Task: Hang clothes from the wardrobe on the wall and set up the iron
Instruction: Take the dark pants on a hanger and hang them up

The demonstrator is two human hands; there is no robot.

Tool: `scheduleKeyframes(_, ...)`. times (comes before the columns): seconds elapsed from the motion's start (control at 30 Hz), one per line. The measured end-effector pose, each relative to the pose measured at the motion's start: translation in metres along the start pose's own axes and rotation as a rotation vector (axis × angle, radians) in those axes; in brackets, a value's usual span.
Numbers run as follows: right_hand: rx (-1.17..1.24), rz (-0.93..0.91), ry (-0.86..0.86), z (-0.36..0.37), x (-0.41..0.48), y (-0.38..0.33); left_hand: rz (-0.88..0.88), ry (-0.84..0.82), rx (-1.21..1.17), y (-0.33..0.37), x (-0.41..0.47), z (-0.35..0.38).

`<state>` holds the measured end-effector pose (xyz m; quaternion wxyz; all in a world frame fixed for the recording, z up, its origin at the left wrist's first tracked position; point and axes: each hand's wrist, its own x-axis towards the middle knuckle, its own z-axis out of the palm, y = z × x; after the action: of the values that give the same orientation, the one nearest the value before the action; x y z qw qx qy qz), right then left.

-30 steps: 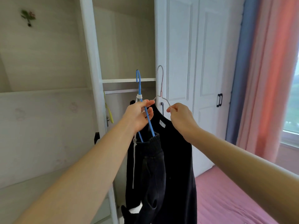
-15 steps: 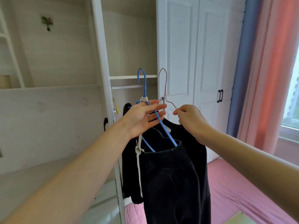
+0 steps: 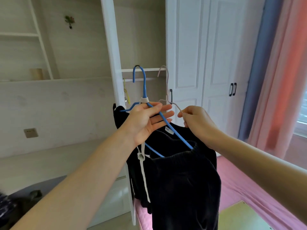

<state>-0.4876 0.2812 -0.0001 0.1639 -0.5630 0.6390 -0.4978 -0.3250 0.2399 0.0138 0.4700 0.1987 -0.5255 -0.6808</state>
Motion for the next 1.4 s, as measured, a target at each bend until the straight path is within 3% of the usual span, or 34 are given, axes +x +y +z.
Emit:
scheduleKeyframes(0.33,0.074,-0.065,-0.11,0.002,-0.04,-0.016,0.071,0.238,-0.113,-0.011,-0.066,-0.006)
scheduleKeyframes(0.53,0.073,-0.182,-0.179,0.023,-0.05,-0.032,0.159,0.353,-0.005,-0.001,-0.09,-0.032)
scheduleKeyframes(0.87,0.067,-0.379,-0.295,0.104,-0.063,-0.089,0.251,0.51,0.18,0.039,-0.128,-0.102)
scheduleKeyframes(1.4,0.027,-0.524,-0.477,0.265,-0.083,-0.161,0.275,0.611,0.267,0.09,-0.188,-0.229)
